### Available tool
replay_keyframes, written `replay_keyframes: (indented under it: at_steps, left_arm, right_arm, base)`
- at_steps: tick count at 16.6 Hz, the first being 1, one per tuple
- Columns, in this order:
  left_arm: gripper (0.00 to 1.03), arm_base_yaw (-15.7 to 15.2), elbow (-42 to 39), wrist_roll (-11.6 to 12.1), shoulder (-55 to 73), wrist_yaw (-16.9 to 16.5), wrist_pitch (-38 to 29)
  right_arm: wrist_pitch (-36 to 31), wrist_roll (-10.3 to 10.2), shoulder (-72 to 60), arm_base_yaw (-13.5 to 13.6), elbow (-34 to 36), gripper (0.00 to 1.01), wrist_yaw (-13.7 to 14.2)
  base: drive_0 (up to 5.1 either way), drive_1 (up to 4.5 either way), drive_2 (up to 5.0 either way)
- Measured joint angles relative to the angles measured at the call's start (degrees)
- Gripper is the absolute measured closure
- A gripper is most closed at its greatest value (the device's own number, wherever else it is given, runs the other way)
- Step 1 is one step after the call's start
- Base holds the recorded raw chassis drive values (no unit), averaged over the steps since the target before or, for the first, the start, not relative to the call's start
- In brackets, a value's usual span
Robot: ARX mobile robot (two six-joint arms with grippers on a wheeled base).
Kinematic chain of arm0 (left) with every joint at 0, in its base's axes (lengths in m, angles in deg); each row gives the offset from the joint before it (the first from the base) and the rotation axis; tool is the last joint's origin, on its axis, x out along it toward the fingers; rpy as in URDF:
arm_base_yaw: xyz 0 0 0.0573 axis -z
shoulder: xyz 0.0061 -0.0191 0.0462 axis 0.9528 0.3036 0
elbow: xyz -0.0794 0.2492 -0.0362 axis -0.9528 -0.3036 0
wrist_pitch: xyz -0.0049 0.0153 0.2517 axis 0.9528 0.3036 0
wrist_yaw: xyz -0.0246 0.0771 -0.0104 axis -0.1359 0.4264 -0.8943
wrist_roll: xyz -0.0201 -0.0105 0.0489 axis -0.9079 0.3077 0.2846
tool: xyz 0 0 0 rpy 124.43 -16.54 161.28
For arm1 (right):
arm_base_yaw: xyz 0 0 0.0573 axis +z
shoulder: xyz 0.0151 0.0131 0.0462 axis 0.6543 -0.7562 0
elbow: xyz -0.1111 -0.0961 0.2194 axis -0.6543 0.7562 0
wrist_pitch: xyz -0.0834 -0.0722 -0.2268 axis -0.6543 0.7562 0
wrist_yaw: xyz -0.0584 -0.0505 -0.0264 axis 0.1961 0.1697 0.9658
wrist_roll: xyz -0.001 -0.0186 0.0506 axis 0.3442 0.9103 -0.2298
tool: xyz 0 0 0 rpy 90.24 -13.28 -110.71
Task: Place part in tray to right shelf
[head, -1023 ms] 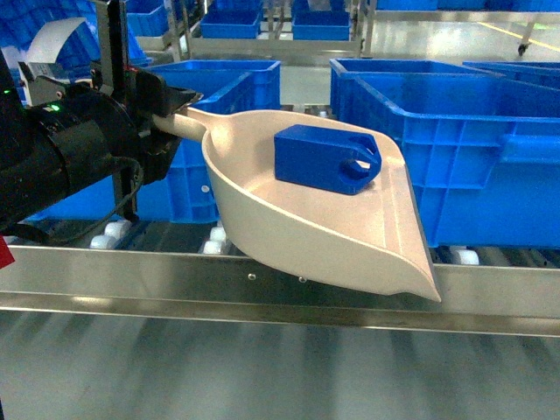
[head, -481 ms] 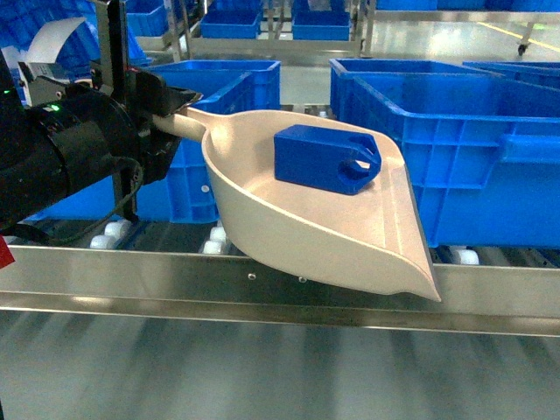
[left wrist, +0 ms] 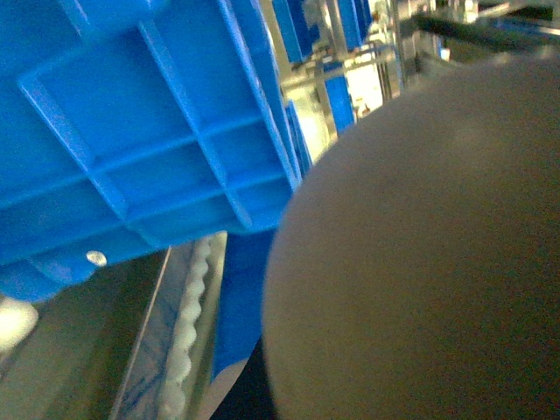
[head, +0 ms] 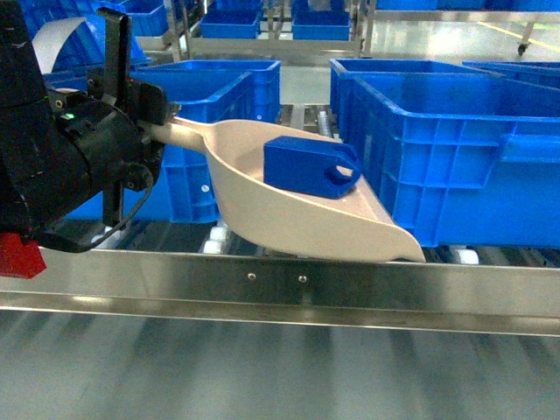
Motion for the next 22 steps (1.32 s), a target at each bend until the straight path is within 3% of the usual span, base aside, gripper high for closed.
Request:
replay_keyframes:
  at_steps: [1,2,6,9,12,14,15,16,17,18,19,21,22]
  left_arm:
    - [0.9,0.2,0.0,0.4,-0.2,3.1,-0.4]
    - [0.9,0.1,0.0,0.5,-0.4,3.5,-0.6]
    - [0.9,0.4,0.0,1.3,-2.6,1.9,-1.3]
    - [0.9,0.6,0.1,2.3,-9.0,2.3,2.0]
    - [0.9,-2.3,2.4,4.0,-14.8,6.4,6.7]
    - [0.9,-6.0,5.3,5.7,-17.4,10.5,11.3]
    - [0.9,-8.4,6.8,7.4,-18.5,14.3,14.1]
    - [0.9,-11.2,9.6,10.8,-19.6,21.3,18.0]
    - [0.9,-12.2,11.3,13.4,-19.6,25.3,18.3]
    - [0.9,-12.5,11.7,13.8,-19.6,26.3,18.0]
    - [0.9,-13.3,13.9,17.4,-19.5,31.3,17.2]
    - [0.9,-13.2,19.3,29.0,-18.5,39.4,11.2]
    - [0.9,-12.7,20.8,34.4,-18.2,40.2,9.4]
  right_arm:
    - [0.0,0.0,0.0,0.0,0.0,0.03,0.0]
    - [0.0,0.0,0.0,0.0,0.0,0.03,0.0]
    - [0.0,0.0,0.0,0.0,0.0,0.03,0.0]
    - [0.0,0.0,0.0,0.0,0.0,0.03,0.0]
    - [0.0,0.0,0.0,0.0,0.0,0.03,0.0]
    - [0.0,0.0,0.0,0.0,0.0,0.03,0.0]
    - [0.0,0.0,0.0,0.0,0.0,0.03,0.0]
    - [0.0,0.0,0.0,0.0,0.0,0.03,0.0]
    - [0.0,0.0,0.0,0.0,0.0,0.03,0.0]
    - [0.0,0.0,0.0,0.0,0.0,0.03,0.0]
    - [0.0,0.0,0.0,0.0,0.0,0.03,0.0]
    - [0.0,0.0,0.0,0.0,0.0,0.03,0.0]
    - [0.0,0.0,0.0,0.0,0.0,0.03,0.0]
  base:
    - [0.0,0.0,0.0]
    - [0.0,0.0,0.0]
    - [0.0,0.0,0.0]
    - [0.0,0.0,0.0]
    - [0.0,0.0,0.0]
    - [0.0,0.0,0.0]
    - [0.0,0.0,0.0]
    - [0.0,0.0,0.0]
    - [0.0,0.0,0.0]
    - [0.0,0.0,0.0]
    - [0.0,0.0,0.0]
    - [0.0,0.0,0.0]
    - [0.0,0.0,0.0]
